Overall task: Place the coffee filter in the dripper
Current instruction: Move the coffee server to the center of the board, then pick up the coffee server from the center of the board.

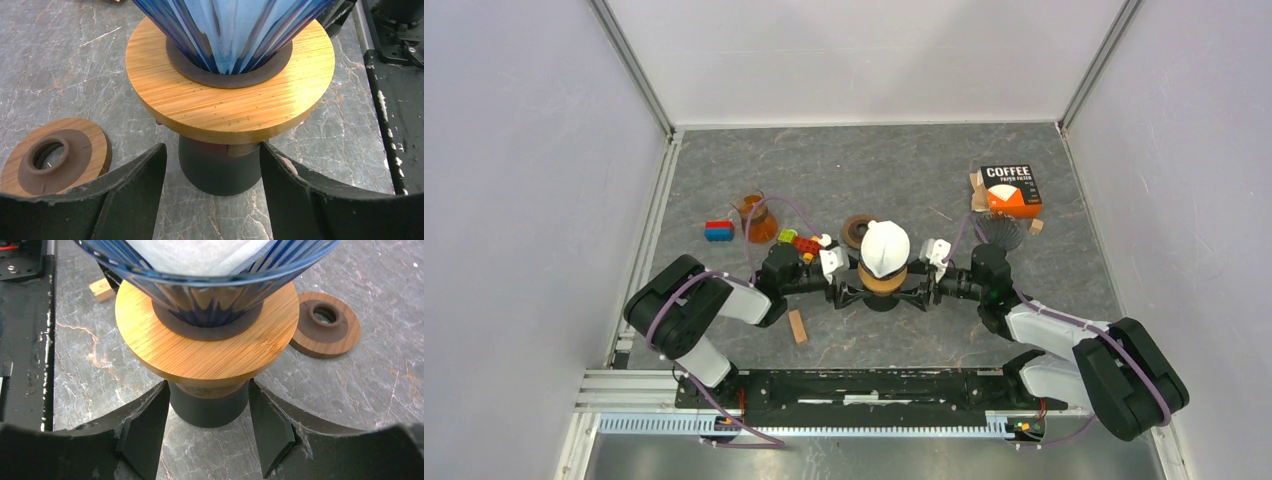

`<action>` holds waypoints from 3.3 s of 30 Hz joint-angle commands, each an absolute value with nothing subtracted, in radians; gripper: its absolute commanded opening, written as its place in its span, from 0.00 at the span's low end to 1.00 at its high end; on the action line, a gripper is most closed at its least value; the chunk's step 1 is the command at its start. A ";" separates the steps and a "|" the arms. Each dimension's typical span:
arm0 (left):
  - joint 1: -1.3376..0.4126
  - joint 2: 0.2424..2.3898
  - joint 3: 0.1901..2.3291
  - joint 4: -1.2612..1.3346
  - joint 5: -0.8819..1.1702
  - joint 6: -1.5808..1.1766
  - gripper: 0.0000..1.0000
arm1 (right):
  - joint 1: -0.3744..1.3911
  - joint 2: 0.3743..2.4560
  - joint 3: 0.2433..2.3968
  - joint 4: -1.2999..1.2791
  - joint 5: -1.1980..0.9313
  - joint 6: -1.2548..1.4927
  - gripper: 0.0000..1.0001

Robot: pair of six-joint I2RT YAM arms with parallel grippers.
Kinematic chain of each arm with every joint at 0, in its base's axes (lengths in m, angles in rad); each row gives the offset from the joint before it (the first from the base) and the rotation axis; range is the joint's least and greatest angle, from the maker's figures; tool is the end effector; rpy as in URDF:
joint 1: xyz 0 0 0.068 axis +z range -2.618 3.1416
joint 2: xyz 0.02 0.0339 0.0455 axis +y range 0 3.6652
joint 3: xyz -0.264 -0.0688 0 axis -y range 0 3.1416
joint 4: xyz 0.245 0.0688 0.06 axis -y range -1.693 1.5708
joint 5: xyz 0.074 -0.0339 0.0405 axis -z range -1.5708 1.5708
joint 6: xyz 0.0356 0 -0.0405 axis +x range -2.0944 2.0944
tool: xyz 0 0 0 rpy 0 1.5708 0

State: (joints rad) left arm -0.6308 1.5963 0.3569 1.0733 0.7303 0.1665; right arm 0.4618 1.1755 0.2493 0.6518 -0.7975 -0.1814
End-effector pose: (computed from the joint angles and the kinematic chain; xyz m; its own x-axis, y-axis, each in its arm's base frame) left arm 0.1978 -0.1739 0.1486 0.0292 0.1316 -0.9909 0.9794 0.1945 0.0547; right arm 0.1755 0.1158 0.1706 -0.0712 -0.1762 -0.9818 -0.9564 0.2914 0.0171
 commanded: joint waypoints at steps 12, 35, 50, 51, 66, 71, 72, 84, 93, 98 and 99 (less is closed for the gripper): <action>-0.656 1.712 0.503 1.131 0.596 0.122 0.74 | 0.338 1.111 0.294 0.532 -0.736 -0.258 0.68; -0.707 1.801 0.686 1.015 0.407 -0.002 0.85 | 0.141 0.975 0.382 0.115 -0.719 -0.413 0.72; -0.468 1.277 0.958 -0.212 0.279 0.091 0.95 | 0.130 0.922 0.628 -0.257 -0.619 -0.499 0.76; -0.439 1.255 0.985 -0.268 0.253 0.099 0.95 | 0.130 0.921 0.632 -0.265 -0.614 -0.505 0.75; -0.227 1.521 1.419 -0.844 0.020 0.387 0.69 | 0.128 0.894 0.606 -0.314 -0.615 -0.546 0.75; -0.224 1.618 1.454 -0.834 0.003 0.408 0.67 | 0.127 0.883 0.596 -0.331 -0.633 -0.551 0.75; -0.224 1.631 1.457 -0.829 -0.022 0.412 0.67 | 0.127 0.880 0.591 -0.332 -0.635 -0.549 0.75; -0.194 1.718 1.475 -0.796 -0.011 0.437 0.57 | 0.123 0.867 0.560 -0.336 -0.640 -0.559 0.74; -0.189 1.736 1.514 -0.855 0.052 0.446 0.31 | 0.121 0.854 0.579 -0.384 -0.619 -0.584 0.74; -0.188 1.686 1.506 -0.873 0.065 0.479 0.03 | 0.119 0.846 0.592 -0.395 -0.607 -0.584 0.74; -0.188 1.678 1.506 -0.880 0.064 0.488 0.02 | 0.119 0.846 0.594 -0.396 -0.604 -0.583 0.74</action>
